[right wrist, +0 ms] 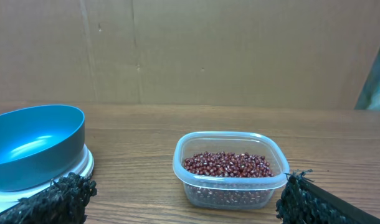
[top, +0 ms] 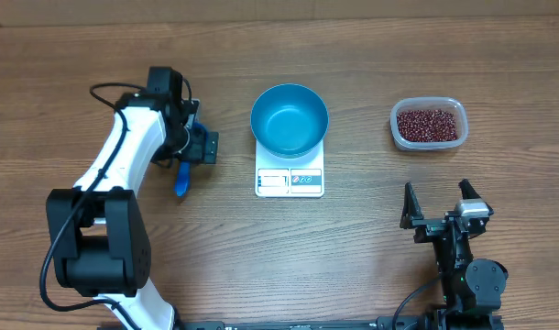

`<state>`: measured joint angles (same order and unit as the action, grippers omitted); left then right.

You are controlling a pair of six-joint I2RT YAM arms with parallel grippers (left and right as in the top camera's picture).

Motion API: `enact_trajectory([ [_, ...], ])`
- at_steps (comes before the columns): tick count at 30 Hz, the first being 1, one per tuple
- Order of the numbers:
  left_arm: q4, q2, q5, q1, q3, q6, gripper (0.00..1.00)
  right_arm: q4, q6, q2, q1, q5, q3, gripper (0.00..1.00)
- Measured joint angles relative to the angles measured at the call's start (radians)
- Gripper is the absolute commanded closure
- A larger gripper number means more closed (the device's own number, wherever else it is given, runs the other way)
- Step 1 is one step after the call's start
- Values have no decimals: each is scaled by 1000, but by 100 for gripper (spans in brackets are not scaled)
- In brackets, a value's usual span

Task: Scoop item into bowl and weigh 150g on scale
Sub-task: 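Lift the blue scoop with the left gripper and tilt it upright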

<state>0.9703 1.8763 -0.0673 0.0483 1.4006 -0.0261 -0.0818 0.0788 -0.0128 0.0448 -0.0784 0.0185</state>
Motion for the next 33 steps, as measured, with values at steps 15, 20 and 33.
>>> enact_trajectory([
  [15,50,0,50,-64,130,5,1,0,0,0,0,0,0,0],
  [20,39,0,54,-132,130,16,0,0,0,0,0,0,0,0],
  [33,-14,12,52,-120,130,16,0,0,1,0,0,0,0,0],
])
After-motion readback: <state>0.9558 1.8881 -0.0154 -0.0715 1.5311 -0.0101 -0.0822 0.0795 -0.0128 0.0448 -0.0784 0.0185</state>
